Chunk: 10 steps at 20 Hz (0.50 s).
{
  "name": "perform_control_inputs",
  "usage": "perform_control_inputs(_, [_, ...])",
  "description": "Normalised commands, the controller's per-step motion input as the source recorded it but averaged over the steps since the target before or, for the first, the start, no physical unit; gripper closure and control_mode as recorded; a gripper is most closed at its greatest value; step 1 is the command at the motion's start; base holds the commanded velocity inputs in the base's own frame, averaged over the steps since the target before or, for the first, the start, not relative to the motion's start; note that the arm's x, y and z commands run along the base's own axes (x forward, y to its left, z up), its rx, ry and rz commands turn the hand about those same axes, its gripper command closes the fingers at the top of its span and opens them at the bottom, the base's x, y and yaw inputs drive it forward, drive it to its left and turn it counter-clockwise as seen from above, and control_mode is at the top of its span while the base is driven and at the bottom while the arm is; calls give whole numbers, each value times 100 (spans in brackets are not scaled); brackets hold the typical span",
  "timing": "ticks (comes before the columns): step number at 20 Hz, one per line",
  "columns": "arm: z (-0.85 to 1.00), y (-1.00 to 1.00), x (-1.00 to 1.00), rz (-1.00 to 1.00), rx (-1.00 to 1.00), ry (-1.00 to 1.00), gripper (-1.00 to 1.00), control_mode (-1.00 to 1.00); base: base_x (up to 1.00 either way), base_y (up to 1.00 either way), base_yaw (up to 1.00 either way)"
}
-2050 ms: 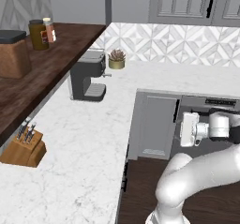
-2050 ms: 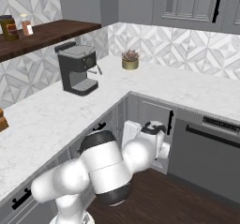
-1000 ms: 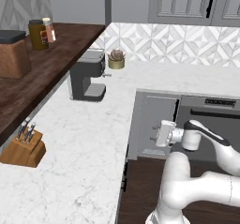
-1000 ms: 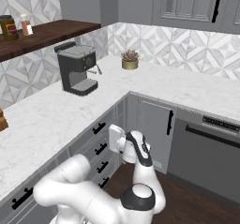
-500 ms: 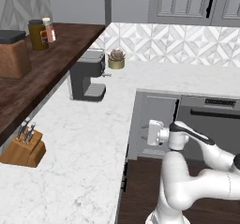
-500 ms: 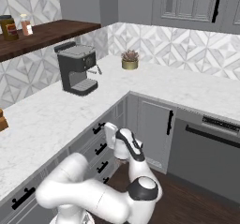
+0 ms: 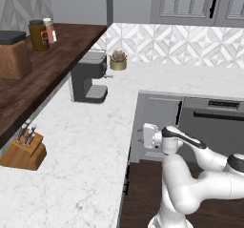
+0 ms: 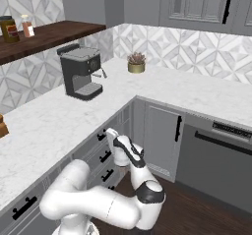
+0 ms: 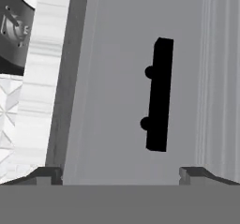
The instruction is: Take a straw from the drawer in front and place it inside the glass cup on the dining counter.
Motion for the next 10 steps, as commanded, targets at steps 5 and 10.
perform_control_inputs(5, [-35,15,48,-5,-2,1,-100,-100,0,0,0])
perform_control_inputs(10, [-29,0,48,-3,0,1,-100,-100,0,0,0])
